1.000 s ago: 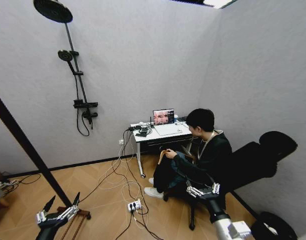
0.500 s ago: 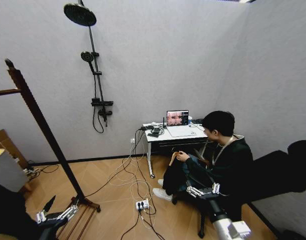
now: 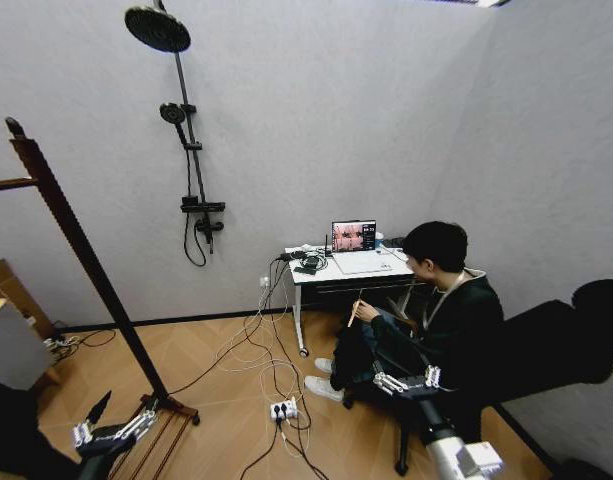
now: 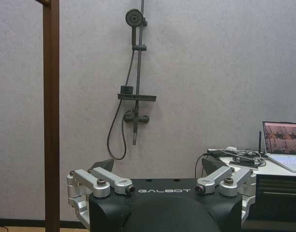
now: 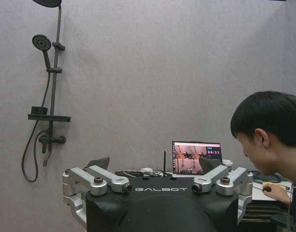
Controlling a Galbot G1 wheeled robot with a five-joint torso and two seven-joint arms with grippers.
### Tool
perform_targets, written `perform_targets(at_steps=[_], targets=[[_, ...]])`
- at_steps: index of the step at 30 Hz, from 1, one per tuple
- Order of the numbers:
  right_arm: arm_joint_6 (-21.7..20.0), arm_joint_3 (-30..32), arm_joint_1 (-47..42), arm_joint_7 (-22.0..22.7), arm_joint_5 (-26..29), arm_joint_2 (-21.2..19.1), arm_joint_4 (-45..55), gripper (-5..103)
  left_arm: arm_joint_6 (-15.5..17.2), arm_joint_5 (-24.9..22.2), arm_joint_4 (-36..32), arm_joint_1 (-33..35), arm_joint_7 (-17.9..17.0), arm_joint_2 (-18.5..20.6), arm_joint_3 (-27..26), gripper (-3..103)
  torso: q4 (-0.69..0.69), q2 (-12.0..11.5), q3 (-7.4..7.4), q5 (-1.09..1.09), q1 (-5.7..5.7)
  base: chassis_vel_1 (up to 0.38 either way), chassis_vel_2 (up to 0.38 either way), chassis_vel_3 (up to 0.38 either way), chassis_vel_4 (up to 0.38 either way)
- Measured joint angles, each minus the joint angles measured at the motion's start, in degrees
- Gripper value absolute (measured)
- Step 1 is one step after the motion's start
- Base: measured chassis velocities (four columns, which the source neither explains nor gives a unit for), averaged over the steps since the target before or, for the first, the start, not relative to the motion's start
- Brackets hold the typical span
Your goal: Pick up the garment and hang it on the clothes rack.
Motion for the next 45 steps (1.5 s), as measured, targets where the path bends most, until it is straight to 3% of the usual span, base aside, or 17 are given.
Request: perform_targets(at_steps=[45], targets=[[0.0, 0.01, 0.0, 0.0, 0.0, 0.0, 0.0, 100, 0.0, 0.0, 0.0, 0.0, 0.0, 0.0, 0.0, 100, 0.0, -0.01, 0.0, 0.01, 0.01, 0.026, -0.018, -0.008, 0.034]])
